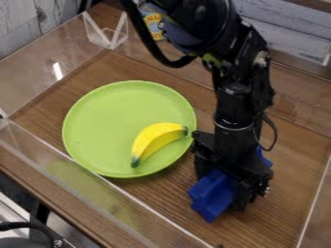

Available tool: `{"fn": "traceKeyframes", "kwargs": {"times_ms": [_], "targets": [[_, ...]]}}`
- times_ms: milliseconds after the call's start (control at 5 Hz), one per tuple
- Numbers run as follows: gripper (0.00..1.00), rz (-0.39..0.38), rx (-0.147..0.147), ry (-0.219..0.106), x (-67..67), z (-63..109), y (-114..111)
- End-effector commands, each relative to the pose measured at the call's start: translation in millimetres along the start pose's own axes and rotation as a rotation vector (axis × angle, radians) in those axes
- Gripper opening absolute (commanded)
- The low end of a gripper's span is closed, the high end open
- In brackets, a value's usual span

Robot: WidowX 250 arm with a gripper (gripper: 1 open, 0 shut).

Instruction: Put the blue object in the green plate

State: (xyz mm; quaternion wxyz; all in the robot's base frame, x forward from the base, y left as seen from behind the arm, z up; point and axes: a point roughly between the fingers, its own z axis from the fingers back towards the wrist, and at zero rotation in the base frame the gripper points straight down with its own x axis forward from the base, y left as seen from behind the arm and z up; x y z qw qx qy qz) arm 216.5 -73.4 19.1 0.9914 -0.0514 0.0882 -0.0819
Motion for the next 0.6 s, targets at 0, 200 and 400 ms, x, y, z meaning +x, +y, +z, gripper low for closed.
{"fn": "traceKeyframes", "kwargs": {"times_ms": [0, 200, 400], "targets": [[0.0, 0.021, -0.003, 0.0, 0.3, 1.3, 5.6], [0.0, 0.026, -0.006, 0.004, -0.3, 2.1, 6.3], [0.0, 0.031, -0.007, 0.007, -0.6, 2.2, 7.1]]}}
